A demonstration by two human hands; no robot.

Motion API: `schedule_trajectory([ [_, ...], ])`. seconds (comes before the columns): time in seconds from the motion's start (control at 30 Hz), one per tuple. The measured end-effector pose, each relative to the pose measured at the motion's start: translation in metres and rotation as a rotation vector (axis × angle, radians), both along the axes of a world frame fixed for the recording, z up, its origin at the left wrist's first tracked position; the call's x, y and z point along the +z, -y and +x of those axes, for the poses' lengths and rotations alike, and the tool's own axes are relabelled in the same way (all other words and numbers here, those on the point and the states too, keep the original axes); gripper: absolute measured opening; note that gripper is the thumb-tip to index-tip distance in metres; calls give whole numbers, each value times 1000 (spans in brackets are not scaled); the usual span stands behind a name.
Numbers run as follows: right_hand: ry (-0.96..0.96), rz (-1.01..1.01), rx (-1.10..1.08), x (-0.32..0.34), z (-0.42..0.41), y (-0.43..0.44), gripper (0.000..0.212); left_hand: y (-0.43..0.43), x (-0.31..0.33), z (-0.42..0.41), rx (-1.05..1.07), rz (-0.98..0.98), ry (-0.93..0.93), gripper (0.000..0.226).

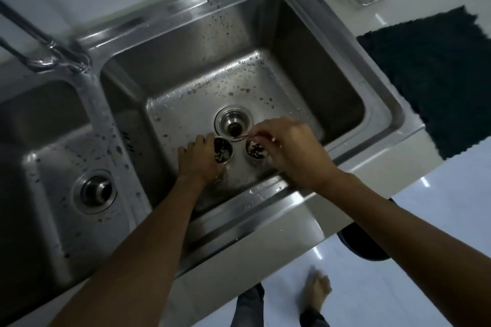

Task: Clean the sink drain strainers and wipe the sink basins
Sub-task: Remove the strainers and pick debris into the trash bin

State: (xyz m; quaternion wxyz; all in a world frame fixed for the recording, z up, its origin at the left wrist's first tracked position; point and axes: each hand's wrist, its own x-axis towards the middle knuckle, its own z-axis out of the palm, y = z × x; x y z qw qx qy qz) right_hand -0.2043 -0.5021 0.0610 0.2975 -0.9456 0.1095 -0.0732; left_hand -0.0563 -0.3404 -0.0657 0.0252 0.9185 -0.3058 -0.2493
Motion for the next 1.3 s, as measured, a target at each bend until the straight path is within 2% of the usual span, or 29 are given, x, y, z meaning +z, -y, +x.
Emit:
schedule_trajectory([
  [0.13, 182, 167, -192, 49, -41, 24, 17, 17, 56, -20, 20, -330, 12, 75],
  [0.3, 373, 343, -521, 107, -134, 50, 18, 84, 150, -95, -129, -695, -85, 75],
  [0.37, 418, 327, -621, 119, -181, 58, 16, 119, 176, -141, -199, -752, -100, 73],
  [0.5, 431, 181, -855, 110, -280, 84, 14, 186, 187, -253, -263, -765, -196, 87],
  [0.57, 433, 112, -977, 87, -330, 99, 13, 214, 173, -313, -283, -761, -234, 91],
  [0.67, 449, 80, -1091, 40, -394, 116, 17, 250, 138, -393, -305, -772, -297, 82],
  [0.83, 476, 109, -1203, -52, -462, 140, 21, 298, 55, -472, -355, -786, -346, 70],
  [1.07, 318, 41, -1248, -180, -491, 147, 25, 318, -78, -505, -347, -714, -271, 70],
  [1.17, 318, 99, -1360, -228, -483, 138, 30, 310, -129, -506, -390, -660, -201, 70],
  [1.3, 365, 236, -1528, -286, -463, 128, 17, 296, -184, -502, -433, -621, -159, 70],
])
